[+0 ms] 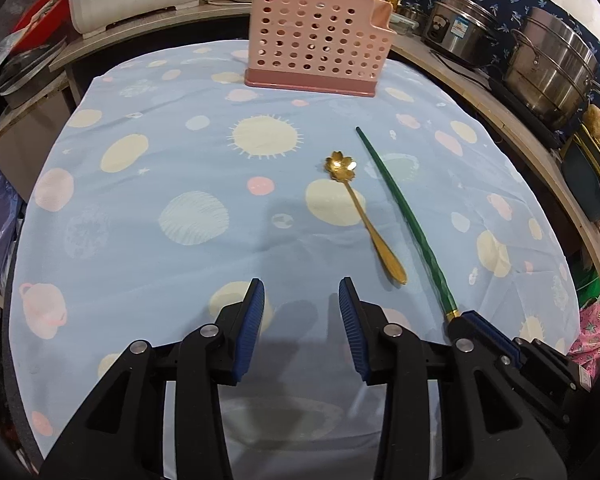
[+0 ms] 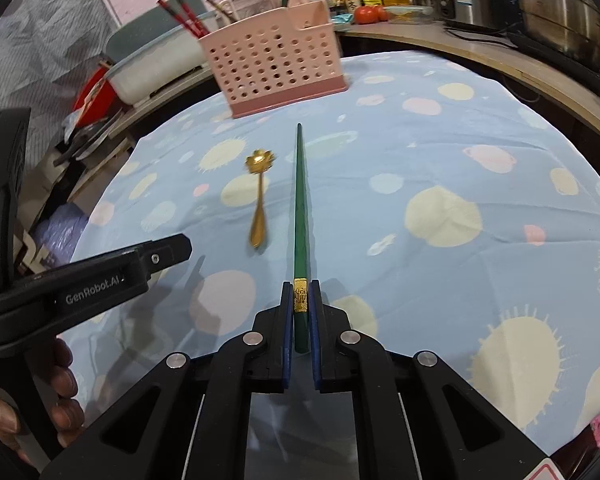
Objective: Organize utensils
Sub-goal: 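Grasp the green chopstick with the right tool while the left tool grasps the gold spoon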
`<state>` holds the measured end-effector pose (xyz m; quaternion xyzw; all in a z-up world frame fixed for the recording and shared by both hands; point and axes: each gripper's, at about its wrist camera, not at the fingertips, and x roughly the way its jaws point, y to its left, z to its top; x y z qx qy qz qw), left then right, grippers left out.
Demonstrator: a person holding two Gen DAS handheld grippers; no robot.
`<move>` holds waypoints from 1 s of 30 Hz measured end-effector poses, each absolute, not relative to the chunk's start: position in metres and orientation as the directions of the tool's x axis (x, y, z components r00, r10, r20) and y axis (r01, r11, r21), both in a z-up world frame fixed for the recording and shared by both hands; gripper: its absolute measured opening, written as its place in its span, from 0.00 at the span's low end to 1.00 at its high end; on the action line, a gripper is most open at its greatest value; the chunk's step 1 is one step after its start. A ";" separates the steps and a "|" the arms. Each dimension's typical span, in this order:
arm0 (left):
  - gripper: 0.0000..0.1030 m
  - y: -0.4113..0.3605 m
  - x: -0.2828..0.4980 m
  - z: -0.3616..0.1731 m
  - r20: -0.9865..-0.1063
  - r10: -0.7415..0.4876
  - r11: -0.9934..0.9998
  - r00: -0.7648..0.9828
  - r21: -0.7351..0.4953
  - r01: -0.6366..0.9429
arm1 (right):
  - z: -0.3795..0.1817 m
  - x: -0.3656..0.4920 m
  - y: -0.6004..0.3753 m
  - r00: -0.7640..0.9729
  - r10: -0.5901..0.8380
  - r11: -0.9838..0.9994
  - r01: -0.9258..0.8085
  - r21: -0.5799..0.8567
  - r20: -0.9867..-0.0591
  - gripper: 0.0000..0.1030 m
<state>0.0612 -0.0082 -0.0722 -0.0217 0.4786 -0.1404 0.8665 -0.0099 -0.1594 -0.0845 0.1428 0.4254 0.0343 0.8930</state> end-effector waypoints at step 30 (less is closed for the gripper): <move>0.10 -0.038 0.067 -0.079 -0.816 -0.294 0.944 0.498 -0.167 0.283 | -0.085 -0.010 -0.178 0.637 0.189 0.943 0.096 0.320 -0.748 0.07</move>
